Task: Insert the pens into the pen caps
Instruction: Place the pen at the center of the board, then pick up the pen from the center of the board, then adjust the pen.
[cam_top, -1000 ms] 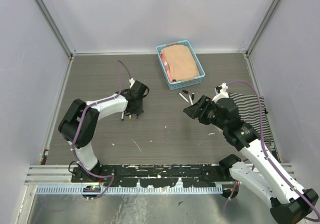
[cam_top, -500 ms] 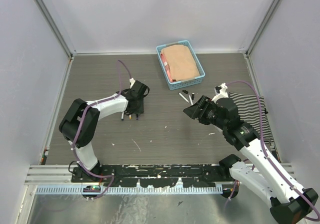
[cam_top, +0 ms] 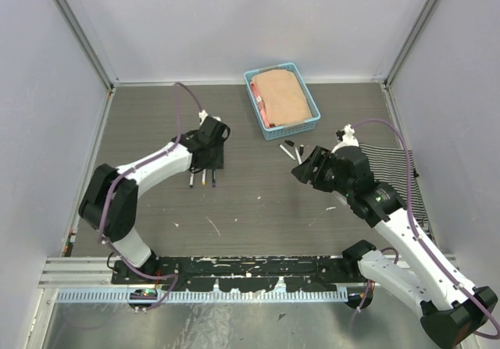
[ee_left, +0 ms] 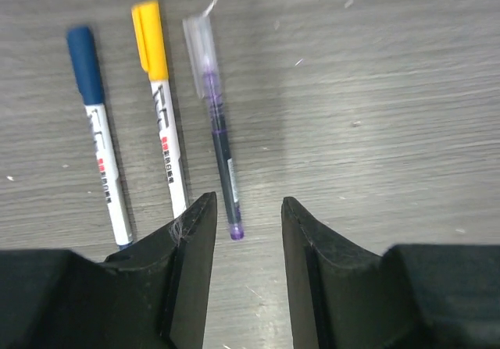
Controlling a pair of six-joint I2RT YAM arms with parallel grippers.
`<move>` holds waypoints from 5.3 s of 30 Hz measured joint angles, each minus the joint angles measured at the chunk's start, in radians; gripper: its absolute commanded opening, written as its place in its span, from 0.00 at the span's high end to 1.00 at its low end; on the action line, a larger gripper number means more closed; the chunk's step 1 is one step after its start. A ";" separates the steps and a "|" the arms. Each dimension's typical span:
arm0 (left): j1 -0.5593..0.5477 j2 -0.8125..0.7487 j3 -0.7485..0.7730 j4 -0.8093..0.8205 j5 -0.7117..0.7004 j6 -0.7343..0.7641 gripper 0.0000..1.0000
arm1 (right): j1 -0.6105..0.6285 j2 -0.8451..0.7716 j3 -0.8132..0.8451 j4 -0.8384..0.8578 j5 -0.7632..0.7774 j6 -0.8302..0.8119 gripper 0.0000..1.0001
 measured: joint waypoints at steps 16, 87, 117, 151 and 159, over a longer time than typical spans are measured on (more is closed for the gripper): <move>-0.008 -0.327 0.230 -0.229 0.121 0.158 0.50 | -0.009 0.284 0.114 -0.162 0.355 -0.113 0.42; 0.064 -0.407 0.194 -0.343 0.201 0.301 0.50 | -0.554 0.784 0.100 0.142 0.214 -0.193 0.91; 0.040 -0.628 -0.129 0.243 0.526 -0.111 0.43 | 0.143 0.044 -0.091 0.233 0.130 0.089 0.89; -0.175 -0.497 -0.175 0.439 0.486 -0.219 0.98 | 0.470 0.204 -0.026 0.515 0.233 0.173 0.85; -0.176 -0.497 -0.175 0.444 0.473 -0.220 1.00 | 0.474 0.204 -0.020 0.512 0.233 0.165 0.55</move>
